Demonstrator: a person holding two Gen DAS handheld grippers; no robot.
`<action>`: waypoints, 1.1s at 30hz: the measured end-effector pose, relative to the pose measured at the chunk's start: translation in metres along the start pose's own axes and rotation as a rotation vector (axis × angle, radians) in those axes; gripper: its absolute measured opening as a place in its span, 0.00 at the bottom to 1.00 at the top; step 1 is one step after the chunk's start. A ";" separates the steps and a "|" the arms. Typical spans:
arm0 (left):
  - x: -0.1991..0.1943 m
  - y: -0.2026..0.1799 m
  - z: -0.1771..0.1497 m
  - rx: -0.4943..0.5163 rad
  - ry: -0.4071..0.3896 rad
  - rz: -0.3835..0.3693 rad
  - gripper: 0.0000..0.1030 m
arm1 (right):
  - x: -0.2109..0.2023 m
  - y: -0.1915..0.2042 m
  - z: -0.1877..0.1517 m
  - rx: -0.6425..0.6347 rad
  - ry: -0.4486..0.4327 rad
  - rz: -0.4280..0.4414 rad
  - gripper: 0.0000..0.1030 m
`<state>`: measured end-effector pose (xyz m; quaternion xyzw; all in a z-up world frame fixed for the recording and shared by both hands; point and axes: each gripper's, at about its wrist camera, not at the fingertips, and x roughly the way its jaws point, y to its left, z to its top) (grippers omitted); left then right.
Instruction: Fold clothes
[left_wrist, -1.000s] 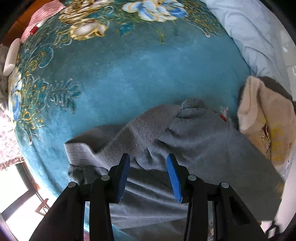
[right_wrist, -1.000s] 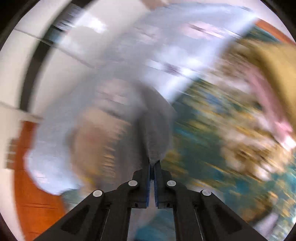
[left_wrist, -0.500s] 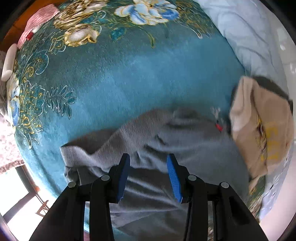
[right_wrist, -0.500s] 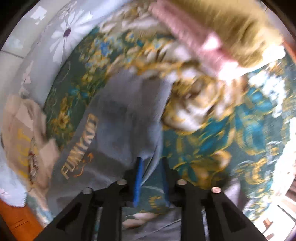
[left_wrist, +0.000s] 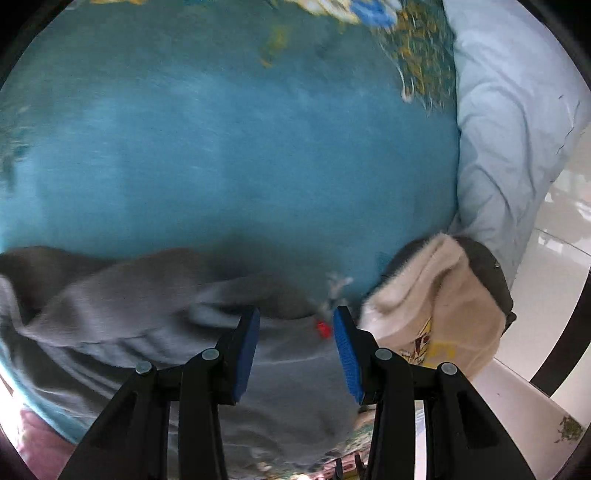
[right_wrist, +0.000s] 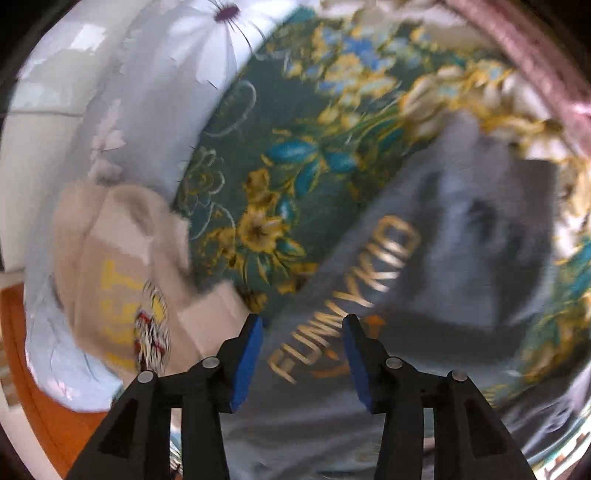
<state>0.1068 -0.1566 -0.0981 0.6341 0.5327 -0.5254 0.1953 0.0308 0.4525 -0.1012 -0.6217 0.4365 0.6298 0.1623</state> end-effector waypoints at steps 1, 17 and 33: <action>0.007 -0.006 0.002 -0.015 0.017 -0.007 0.41 | 0.007 0.002 0.004 0.032 0.003 -0.031 0.47; 0.085 -0.081 -0.015 0.077 0.058 0.528 0.37 | 0.050 0.013 0.029 0.163 0.093 -0.346 0.47; -0.028 -0.110 -0.091 0.470 -0.179 0.224 0.06 | -0.082 -0.001 -0.018 -0.047 -0.087 0.132 0.05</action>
